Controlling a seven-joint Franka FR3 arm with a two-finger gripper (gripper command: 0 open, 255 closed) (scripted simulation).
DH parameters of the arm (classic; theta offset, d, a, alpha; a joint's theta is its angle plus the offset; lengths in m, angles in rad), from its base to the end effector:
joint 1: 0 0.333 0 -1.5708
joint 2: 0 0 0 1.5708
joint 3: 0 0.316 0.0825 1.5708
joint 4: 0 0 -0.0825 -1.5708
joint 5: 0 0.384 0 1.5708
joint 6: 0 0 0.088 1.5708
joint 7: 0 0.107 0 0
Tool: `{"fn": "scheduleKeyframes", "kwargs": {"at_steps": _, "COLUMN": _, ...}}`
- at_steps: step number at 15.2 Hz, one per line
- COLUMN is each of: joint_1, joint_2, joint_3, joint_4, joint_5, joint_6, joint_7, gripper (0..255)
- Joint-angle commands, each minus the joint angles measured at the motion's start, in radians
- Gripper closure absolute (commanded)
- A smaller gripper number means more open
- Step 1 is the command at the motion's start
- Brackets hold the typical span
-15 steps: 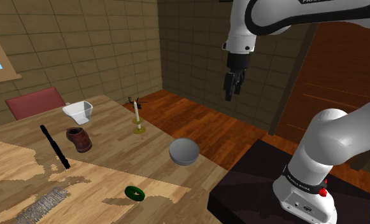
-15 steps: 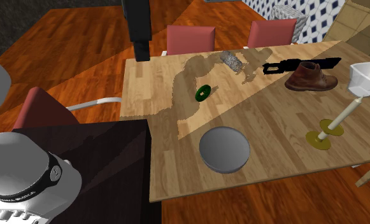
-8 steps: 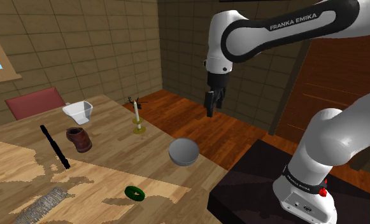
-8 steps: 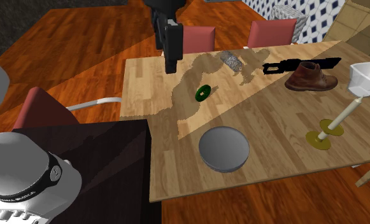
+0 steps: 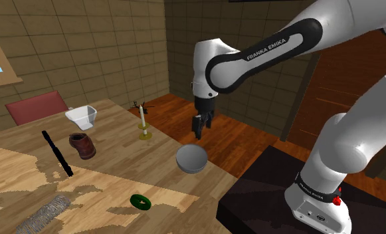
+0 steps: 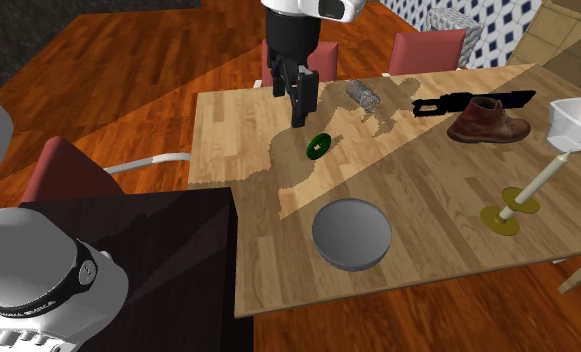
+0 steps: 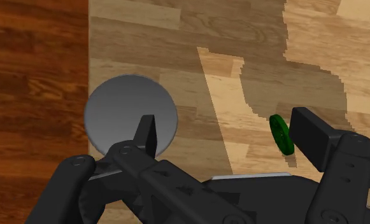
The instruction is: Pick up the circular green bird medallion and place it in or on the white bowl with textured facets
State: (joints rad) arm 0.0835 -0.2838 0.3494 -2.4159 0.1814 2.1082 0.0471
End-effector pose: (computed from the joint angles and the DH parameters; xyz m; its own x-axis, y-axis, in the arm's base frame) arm 0.4016 0.1966 0.4080 0.9613 0.2725 -0.0408 0.2702 -0.9613 -0.0543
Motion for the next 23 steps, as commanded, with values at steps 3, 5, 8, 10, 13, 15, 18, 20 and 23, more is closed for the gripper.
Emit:
{"fn": "scheduleKeyframes", "kwargs": {"at_steps": 3, "joint_1": 0.01, "joint_2": 0.155, "joint_3": 0.054, "joint_4": 0.047, "joint_5": -0.047, "joint_6": 0.114, "joint_7": 0.055, "gripper": 0}}
{"fn": "scheduleKeyframes", "kwargs": {"at_steps": 5, "joint_1": 0.016, "joint_2": 0.234, "joint_3": 0.074, "joint_4": 0.08, "joint_5": -0.085, "joint_6": 0.161, "joint_7": 0.088, "gripper": 0}}
{"fn": "scheduleKeyframes", "kwargs": {"at_steps": 8, "joint_1": 0.032, "joint_2": 0.356, "joint_3": 0.093, "joint_4": 0.137, "joint_5": -0.157, "joint_6": 0.22, "joint_7": 0.144, "gripper": 0}}
{"fn": "scheduleKeyframes", "kwargs": {"at_steps": 10, "joint_1": 0.051, "joint_2": 0.438, "joint_3": 0.096, "joint_4": 0.182, "joint_5": -0.212, "joint_6": 0.252, "joint_7": 0.184, "gripper": 0}}
{"fn": "scheduleKeyframes", "kwargs": {"at_steps": 13, "joint_1": 0.09, "joint_2": 0.56, "joint_3": 0.087, "joint_4": 0.259, "joint_5": -0.293, "joint_6": 0.287, "joint_7": 0.24, "gripper": 0}}
{"fn": "scheduleKeyframes", "kwargs": {"at_steps": 15, "joint_1": 0.123, "joint_2": 0.639, "joint_3": 0.074, "joint_4": 0.317, "joint_5": -0.342, "joint_6": 0.303, "joint_7": 0.273, "gripper": 0}}
{"fn": "scheduleKeyframes", "kwargs": {"at_steps": 18, "joint_1": 0.176, "joint_2": 0.755, "joint_3": 0.049, "joint_4": 0.412, "joint_5": -0.405, "joint_6": 0.317, "joint_7": 0.311, "gripper": 0}}
{"fn": "scheduleKeyframes", "kwargs": {"at_steps": 20, "joint_1": 0.213, "joint_2": 0.831, "joint_3": 0.032, "joint_4": 0.482, "joint_5": -0.439, "joint_6": 0.32, "joint_7": 0.329, "gripper": 0}}
{"fn": "scheduleKeyframes", "kwargs": {"at_steps": 23, "joint_1": 0.268, "joint_2": 0.945, "joint_3": 0.008, "joint_4": 0.597, "joint_5": -0.48, "joint_6": 0.318, "joint_7": 0.347, "gripper": 0}}
